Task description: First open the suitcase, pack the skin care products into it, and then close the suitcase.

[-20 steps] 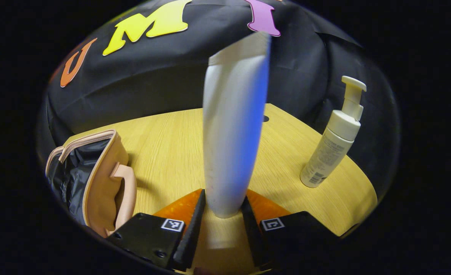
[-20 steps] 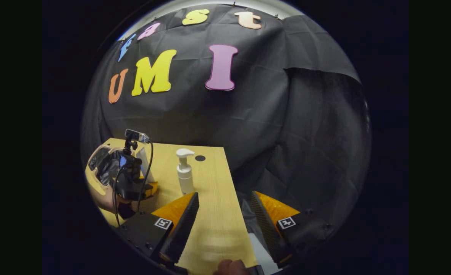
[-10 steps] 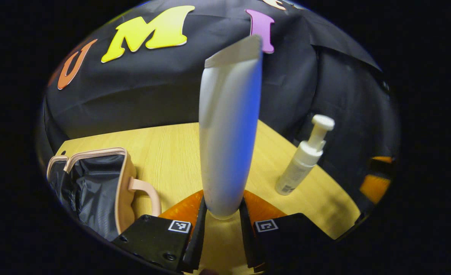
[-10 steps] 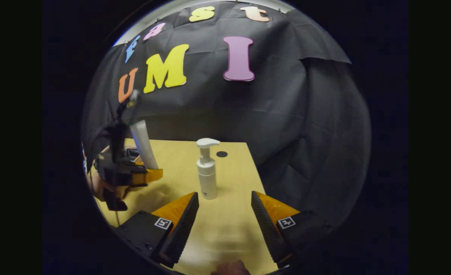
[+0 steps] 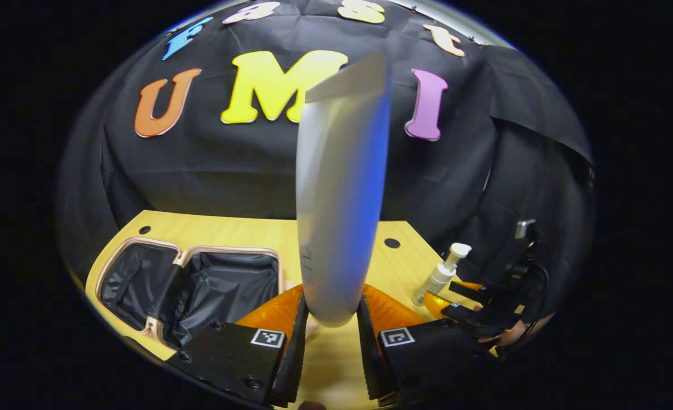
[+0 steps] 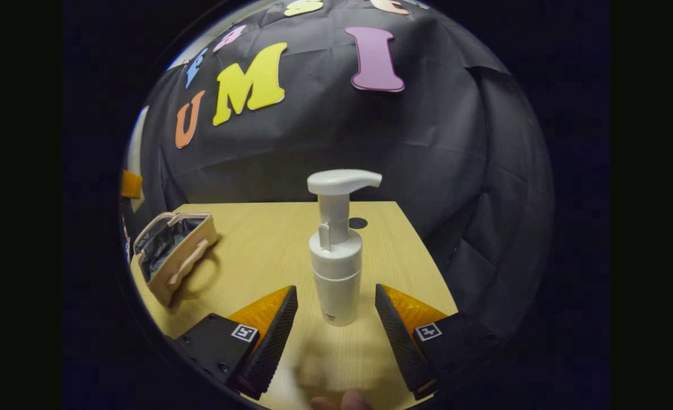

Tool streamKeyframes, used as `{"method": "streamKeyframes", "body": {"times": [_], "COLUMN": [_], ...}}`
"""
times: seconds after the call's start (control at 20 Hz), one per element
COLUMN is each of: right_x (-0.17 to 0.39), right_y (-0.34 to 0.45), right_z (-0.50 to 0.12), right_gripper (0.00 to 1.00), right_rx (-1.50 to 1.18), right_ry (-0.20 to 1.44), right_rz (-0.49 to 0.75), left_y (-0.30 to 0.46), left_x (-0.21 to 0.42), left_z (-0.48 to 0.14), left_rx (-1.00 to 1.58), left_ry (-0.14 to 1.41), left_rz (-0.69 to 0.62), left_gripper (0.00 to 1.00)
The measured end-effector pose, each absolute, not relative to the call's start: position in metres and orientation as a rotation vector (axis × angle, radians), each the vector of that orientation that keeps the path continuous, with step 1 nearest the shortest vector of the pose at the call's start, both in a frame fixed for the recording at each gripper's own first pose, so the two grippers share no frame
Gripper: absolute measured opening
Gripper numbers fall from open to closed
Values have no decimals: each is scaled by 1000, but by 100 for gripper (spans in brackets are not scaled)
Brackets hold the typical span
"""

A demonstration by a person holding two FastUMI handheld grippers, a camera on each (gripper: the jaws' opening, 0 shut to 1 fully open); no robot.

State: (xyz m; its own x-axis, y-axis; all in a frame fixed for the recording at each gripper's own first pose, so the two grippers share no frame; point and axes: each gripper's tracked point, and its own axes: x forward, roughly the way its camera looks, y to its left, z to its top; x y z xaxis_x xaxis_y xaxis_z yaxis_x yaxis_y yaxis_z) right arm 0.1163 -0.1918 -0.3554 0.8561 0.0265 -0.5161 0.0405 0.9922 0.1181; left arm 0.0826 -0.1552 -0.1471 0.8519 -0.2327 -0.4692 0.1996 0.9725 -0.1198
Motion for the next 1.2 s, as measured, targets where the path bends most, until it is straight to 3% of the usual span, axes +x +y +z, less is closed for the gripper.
{"method": "streamKeyframes", "body": {"times": [0.15, 0.3, 0.5, 0.55, 0.7, 0.9, 1.2], "right_x": [131, 140, 145, 145, 141, 119, 67], "right_y": [-190, -186, -191, -190, -192, -171, -85], "right_z": [-369, -388, -388, -390, -389, -346, -234], "right_gripper": [79, 64, 60, 52, 49, 43, 44], "right_rx": [113, 108, 90, 86, 76, 126, 173], "right_ry": [549, 576, 574, 578, 614, 623, 585], "right_rz": [-16, -24, -37, -37, -42, -12, 169], "left_y": [-120, -85, -59, -51, -32, -8, 14], "left_x": [80, 66, 49, 47, 40, 47, 62], "left_z": [-137, -134, -141, -144, -154, -185, -240], "left_rx": [-52, -65, -72, -76, -85, -107, -164], "left_ry": [483, 506, 535, 545, 583, 648, 744], "left_rz": [-157, -73, 1, 12, 15, -27, -122], "left_gripper": [47, 47, 47, 46, 46, 47, 46]}}
